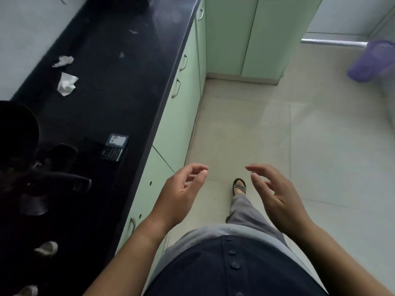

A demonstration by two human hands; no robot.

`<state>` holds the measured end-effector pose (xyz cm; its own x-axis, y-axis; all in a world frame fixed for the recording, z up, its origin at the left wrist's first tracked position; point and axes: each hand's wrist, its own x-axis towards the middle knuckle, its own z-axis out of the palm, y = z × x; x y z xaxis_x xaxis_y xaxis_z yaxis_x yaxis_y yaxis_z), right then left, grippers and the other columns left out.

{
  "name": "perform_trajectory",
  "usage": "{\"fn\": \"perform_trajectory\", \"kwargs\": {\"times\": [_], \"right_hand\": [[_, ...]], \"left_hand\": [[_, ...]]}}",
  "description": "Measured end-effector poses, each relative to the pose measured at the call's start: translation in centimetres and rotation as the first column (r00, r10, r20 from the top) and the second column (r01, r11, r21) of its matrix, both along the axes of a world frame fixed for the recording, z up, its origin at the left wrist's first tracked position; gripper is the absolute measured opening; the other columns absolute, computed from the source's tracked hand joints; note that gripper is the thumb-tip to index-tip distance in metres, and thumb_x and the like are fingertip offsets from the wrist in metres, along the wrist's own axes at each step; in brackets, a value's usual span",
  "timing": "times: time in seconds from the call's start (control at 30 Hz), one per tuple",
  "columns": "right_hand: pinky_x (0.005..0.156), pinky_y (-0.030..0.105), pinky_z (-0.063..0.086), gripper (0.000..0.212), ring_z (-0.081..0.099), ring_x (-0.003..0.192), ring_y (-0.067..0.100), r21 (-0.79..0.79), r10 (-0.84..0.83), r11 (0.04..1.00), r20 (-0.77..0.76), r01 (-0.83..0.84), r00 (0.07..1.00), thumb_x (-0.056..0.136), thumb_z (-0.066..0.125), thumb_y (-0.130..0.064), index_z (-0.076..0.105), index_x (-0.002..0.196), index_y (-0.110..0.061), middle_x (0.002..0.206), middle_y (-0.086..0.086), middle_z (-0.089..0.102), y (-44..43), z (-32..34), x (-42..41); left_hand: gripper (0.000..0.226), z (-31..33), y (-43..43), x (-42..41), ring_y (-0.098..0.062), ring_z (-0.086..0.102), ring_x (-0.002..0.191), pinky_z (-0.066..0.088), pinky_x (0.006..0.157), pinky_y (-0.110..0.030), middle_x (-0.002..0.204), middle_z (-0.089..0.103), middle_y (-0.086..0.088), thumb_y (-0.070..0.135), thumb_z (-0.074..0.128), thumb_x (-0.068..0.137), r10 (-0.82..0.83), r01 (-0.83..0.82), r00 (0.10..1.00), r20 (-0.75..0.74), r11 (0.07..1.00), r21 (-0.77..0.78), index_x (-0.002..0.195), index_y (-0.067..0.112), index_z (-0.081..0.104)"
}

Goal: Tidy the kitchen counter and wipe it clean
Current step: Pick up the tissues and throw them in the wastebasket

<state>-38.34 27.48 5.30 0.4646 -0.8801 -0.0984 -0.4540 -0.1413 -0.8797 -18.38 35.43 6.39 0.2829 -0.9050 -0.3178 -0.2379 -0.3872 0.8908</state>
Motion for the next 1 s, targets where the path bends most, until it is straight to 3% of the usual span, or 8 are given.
{"fn": "perform_trajectory", "kwargs": {"times": [0.13,0.27,0.4,0.63,0.8,0.9,1.0], "right_hand": [[0.085,0.008,0.038,0.051,0.05,0.107,-0.011,-0.022,0.122,0.992,-0.015,-0.123,0.992,0.083,0.033,-0.057,0.059,0.112,-0.025,0.108,-0.026,0.056,-9.1,-0.4,3.4],[0.084,0.008,0.037,0.052,0.05,0.105,-0.011,-0.05,0.283,0.957,-0.036,-0.285,0.958,0.082,0.032,-0.058,0.059,0.113,-0.025,0.109,-0.016,0.057,-19.2,0.9,7.3],[0.088,0.019,0.041,0.046,0.053,0.106,-0.001,-0.06,0.42,0.905,-0.023,-0.42,0.907,0.083,0.033,-0.058,0.056,0.112,-0.03,0.108,-0.021,0.055,-27.2,1.9,11.4],[0.083,0.014,0.039,0.036,0.047,0.102,-0.015,0.028,0.579,0.815,-0.07,-0.579,0.812,0.088,0.038,-0.052,0.055,0.114,-0.034,0.109,-0.031,0.05,-33.3,0.4,17.8],[0.088,0.014,0.039,0.049,0.051,0.109,-0.007,-0.009,0.67,0.738,-0.103,-0.675,0.735,0.085,0.032,-0.061,0.057,0.114,-0.031,0.113,-0.024,0.056,-37.4,-0.1,25.4],[0.087,0.018,0.042,0.041,0.054,0.107,-0.004,-0.028,0.698,0.711,-0.099,-0.703,0.71,0.087,0.034,-0.058,0.057,0.111,-0.034,0.113,-0.022,0.057,-40.2,0.6,31.4],[0.079,0.012,0.041,0.029,0.056,0.101,-0.003,-0.041,0.727,0.681,-0.087,-0.732,0.681,0.09,0.04,-0.051,0.057,0.108,-0.036,0.111,-0.022,0.057,-42.2,1.6,37.4]], "left_hand": [[0.03,-0.6,-6.2,2.5,0.002,0.059,0.099,0.045,0.081,-0.013,0.101,0.065,0.018,0.053,0.044,0.081,0.132,-0.132,0.991,0.003,0.991,0.025,0.099,0.036,0.06],[0.035,0.0,-12.6,5.1,-0.001,0.059,0.101,0.046,0.088,-0.024,0.098,0.066,0.02,0.062,0.044,0.075,0.315,-0.315,0.949,-0.005,0.949,-0.002,0.096,0.04,0.062],[0.035,0.5,-17.3,7.1,-0.005,0.059,0.104,0.047,0.095,-0.032,0.099,0.066,0.023,0.063,0.044,0.074,0.493,-0.493,0.87,-0.026,0.87,-0.023,0.098,0.043,0.061],[0.04,-0.7,-21.5,10.1,0.003,0.058,0.102,0.047,0.092,-0.027,0.101,0.065,0.025,0.065,0.042,0.073,0.634,-0.633,0.772,-0.047,0.773,0.037,0.098,0.042,0.062],[0.032,-2.3,-25.1,15.8,-0.002,0.061,0.1,0.048,0.092,-0.029,0.099,0.067,0.02,0.064,0.045,0.074,0.706,-0.707,0.703,-0.08,0.707,0.02,0.093,0.046,0.063],[0.027,-2.4,-27.5,20.6,0.002,0.061,0.097,0.047,0.089,-0.023,0.096,0.068,0.019,0.056,0.047,0.078,0.732,-0.732,0.678,-0.072,0.681,0.024,0.093,0.041,0.064],[0.027,-2.0,-29.0,25.8,0.004,0.061,0.096,0.047,0.086,-0.019,0.097,0.068,0.016,0.053,0.048,0.08,0.747,-0.747,0.663,-0.053,0.664,0.02,0.095,0.036,0.064]]}}
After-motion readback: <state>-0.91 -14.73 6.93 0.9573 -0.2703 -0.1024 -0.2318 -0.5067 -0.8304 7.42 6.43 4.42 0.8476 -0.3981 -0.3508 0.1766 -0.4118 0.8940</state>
